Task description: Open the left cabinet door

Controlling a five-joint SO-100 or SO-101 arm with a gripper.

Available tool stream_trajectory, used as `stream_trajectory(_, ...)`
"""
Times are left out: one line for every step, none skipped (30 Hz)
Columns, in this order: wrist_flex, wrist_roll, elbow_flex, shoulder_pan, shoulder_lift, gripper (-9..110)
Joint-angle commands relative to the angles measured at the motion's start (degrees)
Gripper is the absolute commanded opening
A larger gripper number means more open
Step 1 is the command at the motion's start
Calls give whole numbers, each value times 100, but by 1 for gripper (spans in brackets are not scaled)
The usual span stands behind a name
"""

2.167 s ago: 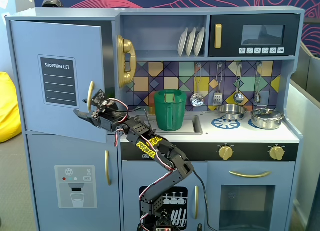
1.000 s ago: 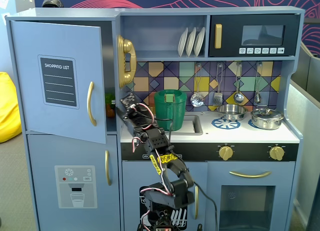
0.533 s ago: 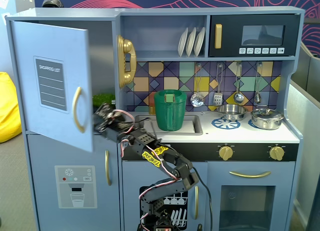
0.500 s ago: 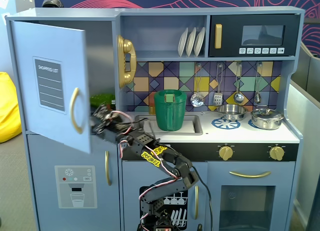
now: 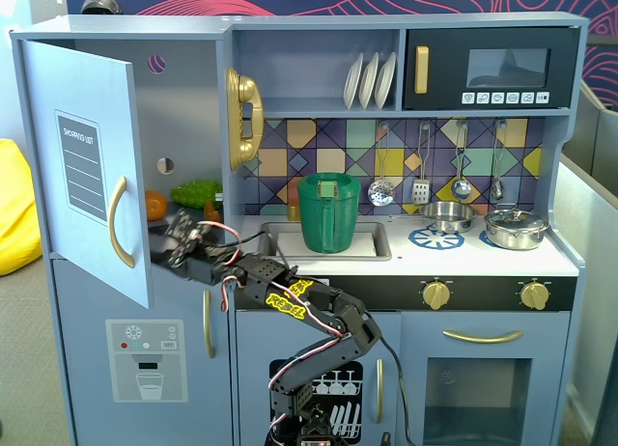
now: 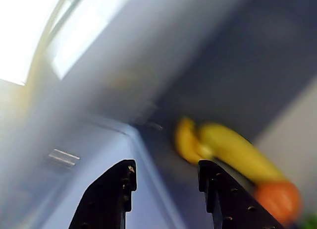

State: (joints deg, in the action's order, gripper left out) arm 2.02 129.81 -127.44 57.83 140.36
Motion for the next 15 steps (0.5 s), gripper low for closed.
stream_trajectory(114,-809,26,-1802,378,7)
stream_trajectory(413,-1107,-44,-2320,501,8)
stream_trajectory(686,-1310,-167,-2804,624,8)
stream_trajectory(940,-1538,-316,-3252,756,8)
stream_trajectory(1213,-1802,-457,-3674,879,7)
stream_trajectory(1494,-2030,-589,-4061,984,7)
stream_trajectory(1740,-2197,-738,-4412,1090,7)
stream_trajectory(1969,-2347,-905,-4755,1178,8)
stream_trajectory(2268,-2452,-1055,-5089,1266,9)
stream_trajectory(2663,-2514,-1204,-5370,1397,10)
stream_trajectory(3006,-2558,-1380,-5599,1556,10)
stream_trajectory(3278,-2698,-1573,-5774,1767,10)
stream_trajectory(3568,-2812,-1767,-5941,1951,10)
stream_trajectory(3876,-2874,-1951,-6091,2109,9)
stream_trajectory(4140,-2979,-2145,-6223,2268,9)
